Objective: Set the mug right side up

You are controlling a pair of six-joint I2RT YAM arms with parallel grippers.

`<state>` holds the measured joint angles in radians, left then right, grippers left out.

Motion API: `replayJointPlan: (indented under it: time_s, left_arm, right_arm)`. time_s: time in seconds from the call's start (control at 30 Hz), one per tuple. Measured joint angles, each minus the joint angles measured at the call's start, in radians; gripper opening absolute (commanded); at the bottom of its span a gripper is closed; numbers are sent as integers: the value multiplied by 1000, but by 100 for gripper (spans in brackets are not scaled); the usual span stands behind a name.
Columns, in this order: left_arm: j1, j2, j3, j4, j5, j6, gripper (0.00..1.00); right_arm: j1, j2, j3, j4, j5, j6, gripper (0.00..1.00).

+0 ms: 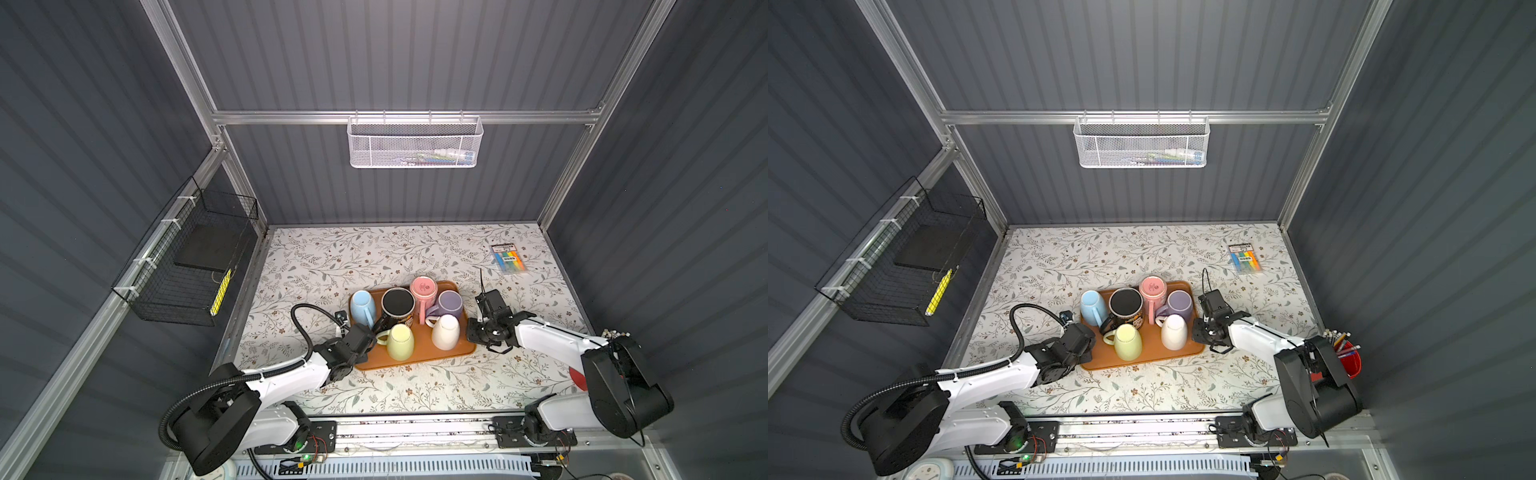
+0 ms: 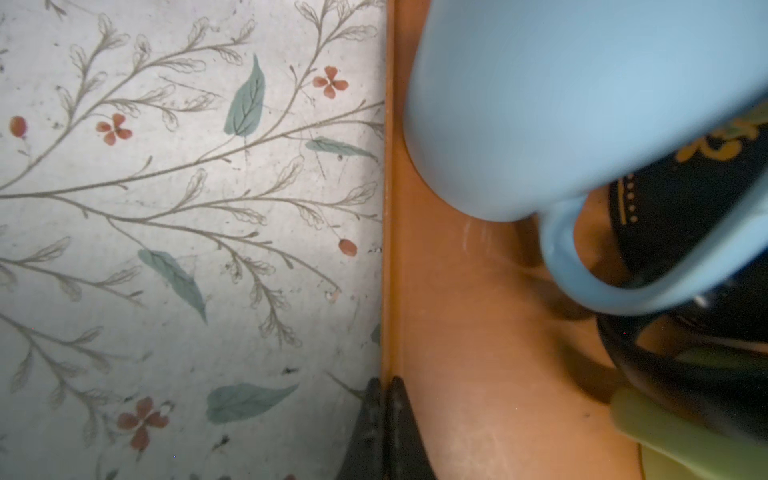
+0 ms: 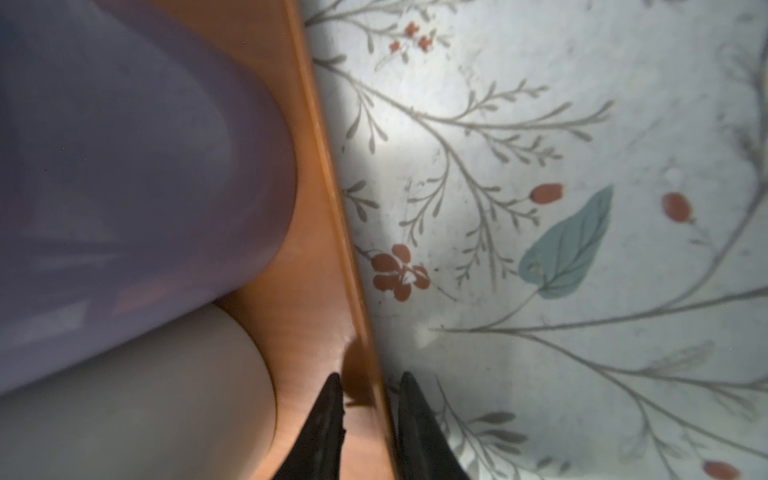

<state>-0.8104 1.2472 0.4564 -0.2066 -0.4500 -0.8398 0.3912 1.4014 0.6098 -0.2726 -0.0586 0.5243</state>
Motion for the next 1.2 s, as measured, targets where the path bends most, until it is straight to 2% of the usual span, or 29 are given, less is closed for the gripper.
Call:
replayJointPlan:
  time_s: [0.1, 0.17, 0.27, 0.57, 0.9, 1.2]
  left_arm:
    - [-4, -18, 21, -51, 1, 0, 19]
    - [-7, -38, 50, -75, -6, 5, 31]
    - [-9, -56, 95, -105, -26, 12, 39]
    - [-9, -48, 209, -200, -66, 32, 40]
    - [-9, 39, 324, -243, -90, 39, 57]
    - [-9, 126, 367, -239, -90, 31, 62]
  right_arm:
    - [5, -8, 6, -26, -2, 0, 32]
    - [8, -21, 8, -41, -5, 0, 35]
    - [11, -48, 10, -60, -8, 0, 39]
    - [15, -126, 24, -109, 5, -2, 41]
    - [15, -270, 24, -149, 71, -2, 42]
    - [16, -356, 28, -167, 89, -13, 43]
